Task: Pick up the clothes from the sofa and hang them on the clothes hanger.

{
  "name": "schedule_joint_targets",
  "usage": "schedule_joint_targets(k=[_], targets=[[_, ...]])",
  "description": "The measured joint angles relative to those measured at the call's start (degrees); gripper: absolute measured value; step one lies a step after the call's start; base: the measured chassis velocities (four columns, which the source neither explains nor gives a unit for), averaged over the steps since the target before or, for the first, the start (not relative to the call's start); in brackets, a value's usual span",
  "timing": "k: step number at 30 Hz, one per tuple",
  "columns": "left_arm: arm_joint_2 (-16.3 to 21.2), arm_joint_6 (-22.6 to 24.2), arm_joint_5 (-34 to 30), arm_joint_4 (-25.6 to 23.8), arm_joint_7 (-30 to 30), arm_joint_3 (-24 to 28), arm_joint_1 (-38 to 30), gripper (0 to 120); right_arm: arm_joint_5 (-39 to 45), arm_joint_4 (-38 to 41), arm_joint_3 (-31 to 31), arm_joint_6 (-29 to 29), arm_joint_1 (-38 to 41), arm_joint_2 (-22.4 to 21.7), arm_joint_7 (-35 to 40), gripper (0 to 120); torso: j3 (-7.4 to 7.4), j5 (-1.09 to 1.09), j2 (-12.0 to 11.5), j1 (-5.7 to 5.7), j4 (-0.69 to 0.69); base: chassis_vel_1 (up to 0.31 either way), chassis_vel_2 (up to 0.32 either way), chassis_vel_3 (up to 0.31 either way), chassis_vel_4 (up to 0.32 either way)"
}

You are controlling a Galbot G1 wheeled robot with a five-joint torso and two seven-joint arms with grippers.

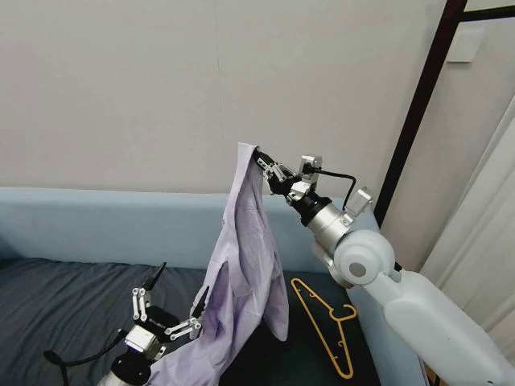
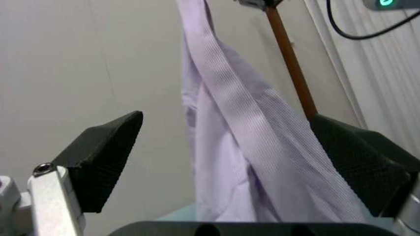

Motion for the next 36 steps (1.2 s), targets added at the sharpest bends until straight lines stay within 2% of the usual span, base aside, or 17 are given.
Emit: schedule_joint_targets(k=[6,10,17,21,27,30,36], targets=[[-0.1,3.0,-3.6,4.5,0.8,4.3,-4.1,100,-0.9,-1.6,-1.0,0.1,0.3,1.7,-0.2,0,0.0,0.01,0.0,0.0,0.01,0.0,0.0,0.0,0.0],[-2.1,6.3,-5.0,7.4,-1.7,7.7,-7.0,100,-1.7,-3.0,-2.1,0.3,1.0,2.9,-0.6,0,0.0,0.01,0.0,0.0,0.02,0.0,0.0,0.0,0.0],[-5.6,8.5,-0.7,9.6,-6.8,11.7,-8.2,100,-1.8,-3.5,-1.9,0.4,1.2,2.7,-0.7,0,0.0,0.02,0.0,0.0,0.01,0.0,0.0,0.0,0.0],[-10.2,10.4,2.9,11.0,-12.2,14.2,-9.2,100,-1.8,-3.6,-1.7,0.4,1.1,2.5,-0.8,0,0.0,0.03,0.0,0.0,0.0,0.0,0.0,0.0,0.0],[-14.3,12.2,5.6,10.1,-17.2,14.6,-8.6,100,-1.8,-3.1,-1.7,0.5,0.7,2.3,-1.0,0,0.0,0.03,0.0,0.0,0.01,0.0,0.0,0.0,0.0],[-14.7,12.5,6.2,9.2,-18.2,14.3,-8.2,100,-1.8,-3.0,-1.7,0.5,0.5,2.2,-1.1,0,0.0,0.02,0.0,0.0,0.0,0.0,0.0,0.0,0.0],[-12.8,10.6,8.3,3.0,-18.5,11.3,-3.9,100,-2.0,-3.2,-1.2,0.5,0.3,2.1,-1.2,0,0.0,0.02,0.0,0.0,0.01,0.0,0.0,0.0,0.0]])
